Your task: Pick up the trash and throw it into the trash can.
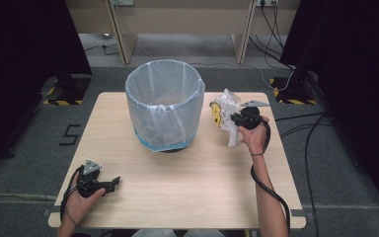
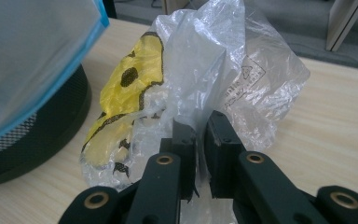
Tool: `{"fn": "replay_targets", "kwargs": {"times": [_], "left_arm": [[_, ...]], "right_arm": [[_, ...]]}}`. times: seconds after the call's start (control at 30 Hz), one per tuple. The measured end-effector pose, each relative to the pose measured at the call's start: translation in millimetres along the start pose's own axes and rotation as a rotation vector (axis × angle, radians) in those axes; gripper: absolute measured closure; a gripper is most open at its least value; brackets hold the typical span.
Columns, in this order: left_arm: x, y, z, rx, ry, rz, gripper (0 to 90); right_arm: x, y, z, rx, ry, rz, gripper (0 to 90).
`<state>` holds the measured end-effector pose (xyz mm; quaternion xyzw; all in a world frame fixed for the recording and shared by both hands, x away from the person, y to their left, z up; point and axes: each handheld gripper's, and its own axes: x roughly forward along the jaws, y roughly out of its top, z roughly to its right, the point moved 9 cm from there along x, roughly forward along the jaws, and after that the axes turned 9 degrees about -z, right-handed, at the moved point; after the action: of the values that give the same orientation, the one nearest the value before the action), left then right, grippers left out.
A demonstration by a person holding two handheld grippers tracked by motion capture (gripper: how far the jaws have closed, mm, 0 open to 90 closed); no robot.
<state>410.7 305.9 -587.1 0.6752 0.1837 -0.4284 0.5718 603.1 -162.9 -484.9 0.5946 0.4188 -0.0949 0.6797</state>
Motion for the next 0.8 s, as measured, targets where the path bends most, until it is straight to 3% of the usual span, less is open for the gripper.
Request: {"fn": "replay_targets", "kwargs": {"times": [0.43,0.8], "left_arm": [[-0.1,0.0,0.3,-0.002,-0.002,0.000,6.3],[-0.1,0.0,0.3,-0.002,-0.001,0.000,6.3]], "right_arm": [[-50.4,34.1,-9.3,-0.054,0.009,0.051,83.3],[-75.3,58.1,-20.6,-0.100,0.017,0.083,83.3]]}}
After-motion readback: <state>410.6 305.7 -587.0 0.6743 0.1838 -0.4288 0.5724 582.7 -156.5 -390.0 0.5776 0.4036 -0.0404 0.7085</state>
